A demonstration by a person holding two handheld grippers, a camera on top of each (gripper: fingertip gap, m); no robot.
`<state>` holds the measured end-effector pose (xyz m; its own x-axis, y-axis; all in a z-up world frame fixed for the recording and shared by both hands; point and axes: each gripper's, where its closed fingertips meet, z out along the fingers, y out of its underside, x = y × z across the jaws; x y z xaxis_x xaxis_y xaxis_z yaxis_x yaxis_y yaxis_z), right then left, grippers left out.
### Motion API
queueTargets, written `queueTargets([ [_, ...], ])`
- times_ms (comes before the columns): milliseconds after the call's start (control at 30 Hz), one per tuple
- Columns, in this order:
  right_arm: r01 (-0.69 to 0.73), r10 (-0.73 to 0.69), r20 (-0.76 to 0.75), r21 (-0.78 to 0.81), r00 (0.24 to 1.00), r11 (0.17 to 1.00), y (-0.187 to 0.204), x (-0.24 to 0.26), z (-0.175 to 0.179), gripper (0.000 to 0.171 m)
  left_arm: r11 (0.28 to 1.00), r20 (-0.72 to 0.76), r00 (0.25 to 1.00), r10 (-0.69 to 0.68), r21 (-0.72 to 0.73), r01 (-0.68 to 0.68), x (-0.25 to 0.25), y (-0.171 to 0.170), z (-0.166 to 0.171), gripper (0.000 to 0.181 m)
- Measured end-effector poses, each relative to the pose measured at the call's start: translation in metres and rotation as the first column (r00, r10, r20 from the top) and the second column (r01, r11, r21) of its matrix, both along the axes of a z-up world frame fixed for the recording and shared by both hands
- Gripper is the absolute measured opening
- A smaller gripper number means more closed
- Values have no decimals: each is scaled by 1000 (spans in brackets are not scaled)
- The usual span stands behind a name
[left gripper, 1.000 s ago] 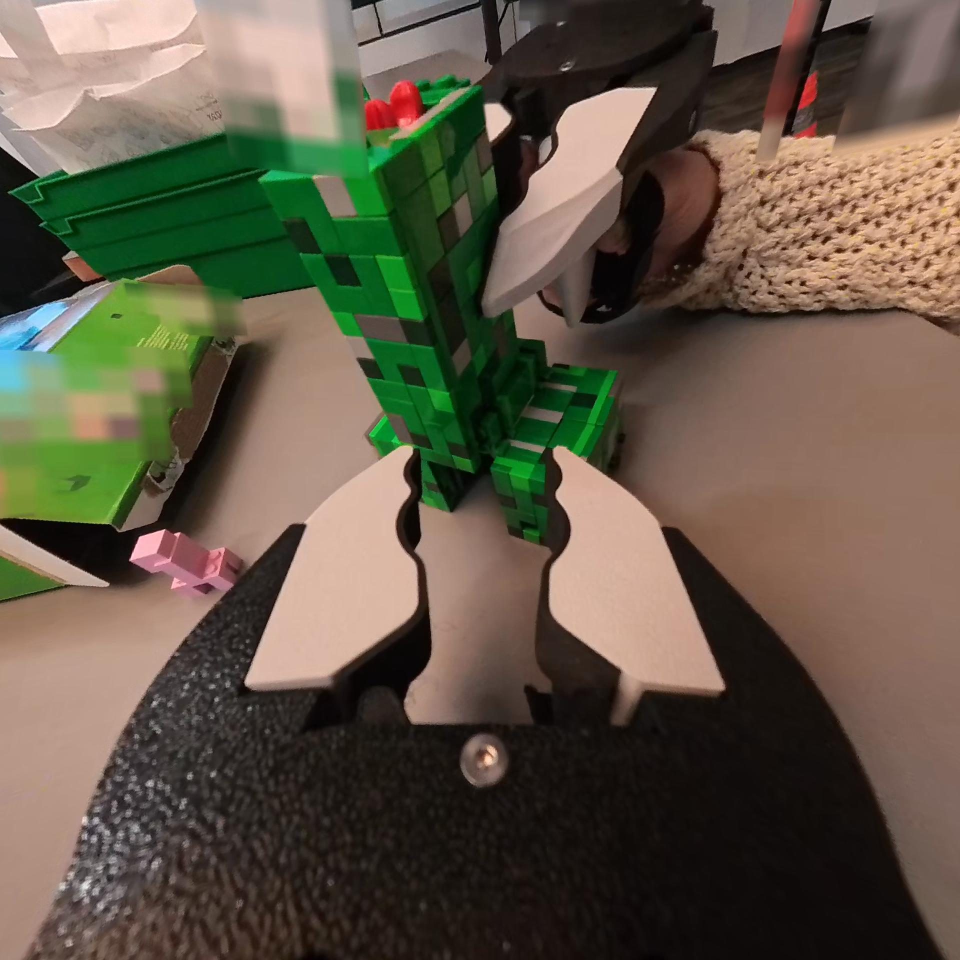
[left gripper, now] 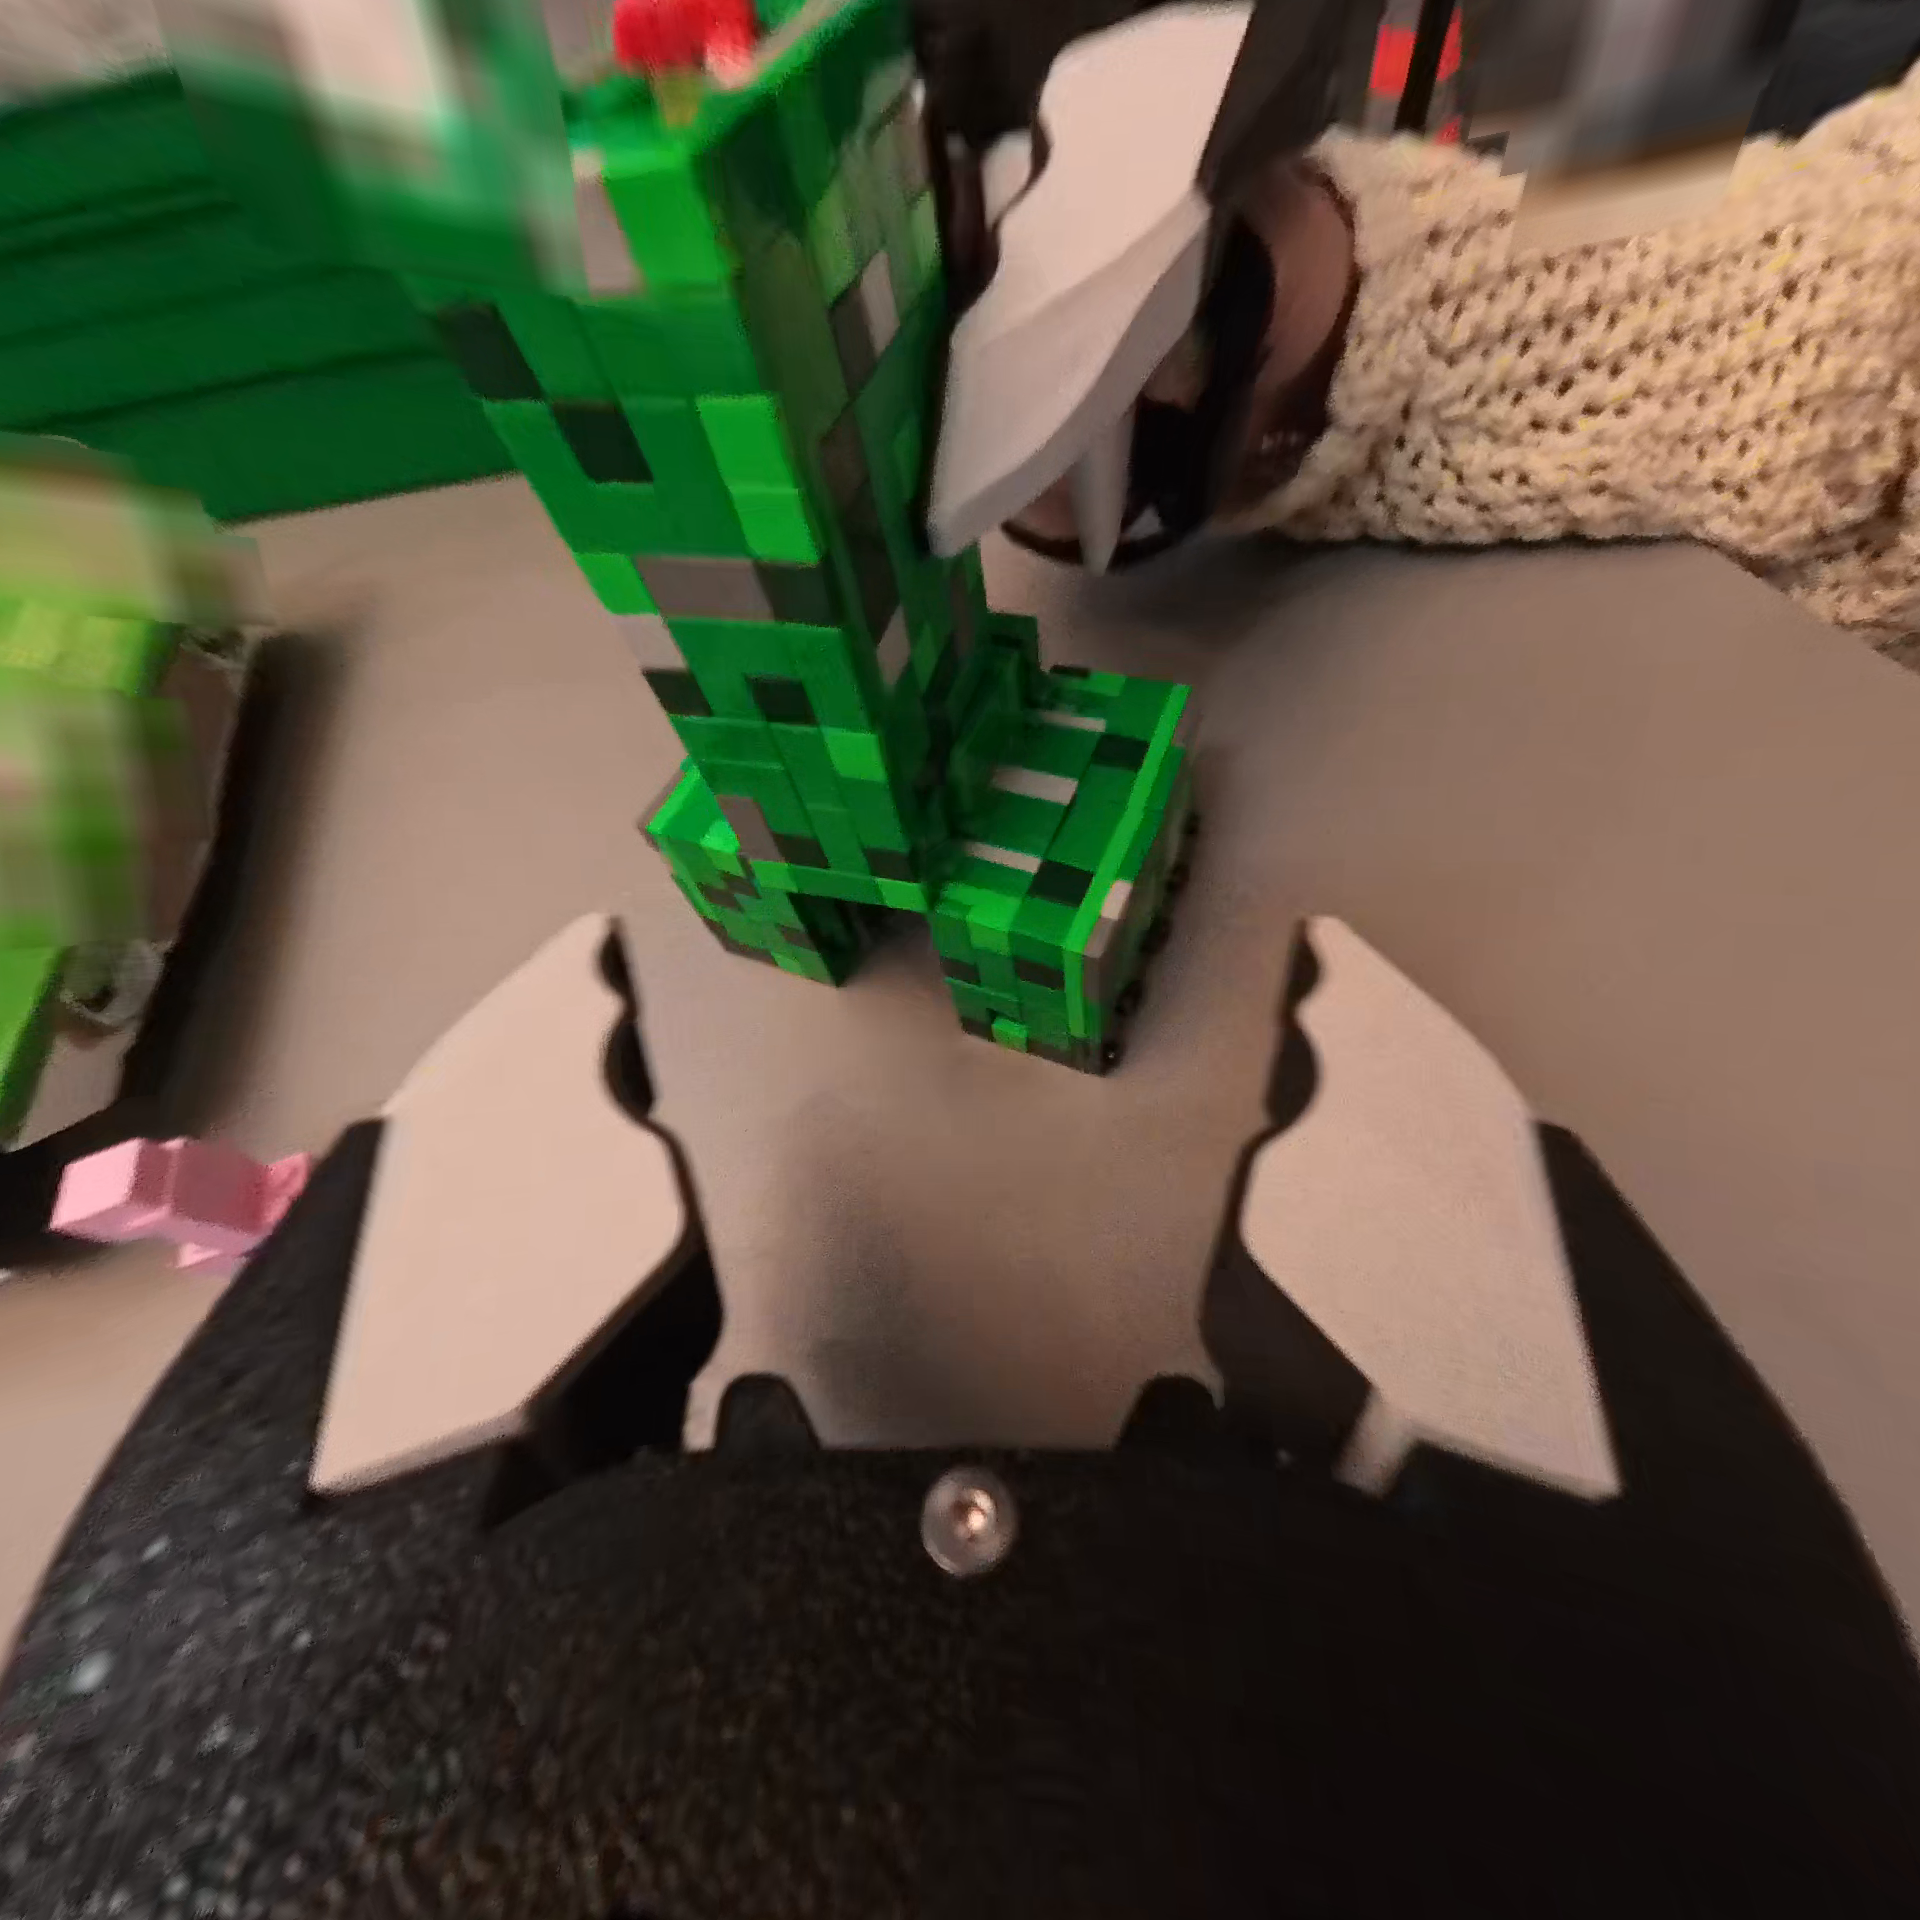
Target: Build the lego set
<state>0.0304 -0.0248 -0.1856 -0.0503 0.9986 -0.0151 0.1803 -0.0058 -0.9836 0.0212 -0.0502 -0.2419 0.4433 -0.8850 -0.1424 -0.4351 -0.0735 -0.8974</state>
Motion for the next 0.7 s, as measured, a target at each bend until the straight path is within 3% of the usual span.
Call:
queueTargets([
  [67, -16, 16, -3, -5, 1000, 1000, -1, 1, 0, 37, 997, -48, 998, -44, -70, 41, 5, 4, -14, 137],
  [133, -25, 25, -7, -14, 1000, 1000, -1, 1, 0, 37, 992, -93, 993, -79, -101, 70, 8, 8, -21, 145],
  [400, -67, 66, -29, -27, 997, 997, -2, 4, 1, 37, 977, -132, 969, -207, -86, 197, 22, 18, -26, 128],
  [700, -131, 131, -56, -6, 990, 991, -10, 9, 1, 37, 999, -160, 987, -26, -31, 21, 19, 13, -26, 105],
])
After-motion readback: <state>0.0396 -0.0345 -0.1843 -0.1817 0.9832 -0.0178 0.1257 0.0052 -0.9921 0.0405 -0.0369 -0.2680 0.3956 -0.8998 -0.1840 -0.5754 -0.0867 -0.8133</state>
